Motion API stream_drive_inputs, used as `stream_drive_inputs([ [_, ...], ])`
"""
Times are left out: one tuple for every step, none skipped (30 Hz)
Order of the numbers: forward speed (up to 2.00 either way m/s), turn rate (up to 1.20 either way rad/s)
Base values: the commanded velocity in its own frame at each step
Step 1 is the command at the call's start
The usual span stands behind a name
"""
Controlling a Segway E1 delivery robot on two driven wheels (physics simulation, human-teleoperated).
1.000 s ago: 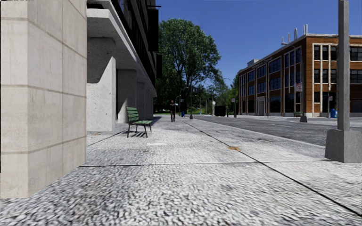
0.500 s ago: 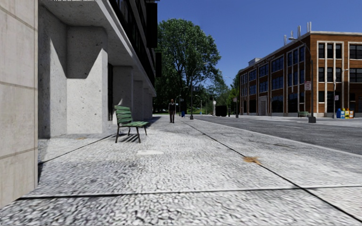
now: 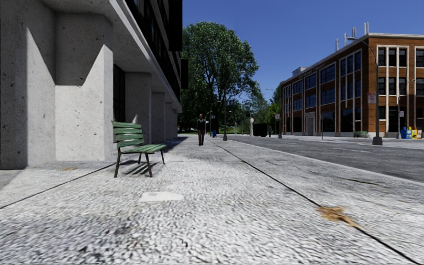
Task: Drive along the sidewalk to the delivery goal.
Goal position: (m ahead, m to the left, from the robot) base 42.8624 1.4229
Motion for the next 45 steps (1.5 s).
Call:
stream_drive_inputs([
  [2.0, 0.0],
  [2.0, 0.0],
  [2.0, 0.0],
  [2.0, 0.0],
  [2.0, 0.0],
  [2.0, 0.0],
  [2.0, 0.0],
  [2.0, 0.0],
  [2.0, 0.0],
  [2.0, 0.0],
  [2.0, 0.0],
  [2.0, 0.0],
  [2.0, 0.0],
  [2.0, 0.0],
  [2.0, 0.0],
  [2.0, 0.0],
  [2.0, 0.0],
  [2.0, 0.0],
  [2.0, 0.0],
  [2.0, 0.0],
  [2.0, 0.0],
  [2.0, 0.0],
  [2.0, 0.0],
  [2.0, 0.0],
  [2.0, 0.0],
  [2.0, 0.02],
  [2.0, 0.06],
  [2.0, 0.09],
  [2.0, 0.09],
  [2.0, 0.09],
  [2.0, 0.12],
  [2.0, 0.13],
  [2.0, 0.15],
  [2.0, 0.17],
  [2.0, 0.17],
  [2.0, 0.17],
  [2.0, 0.17],
  [2.0, 0.17],
  [2.0, 0.18],
  [2.0, 0.18],
  [2.0, 0.18],
  [2.0, 0.19],
  [2.0, 0.19],
  [2.0, 0.27],
  [2.0, 0.29],
])
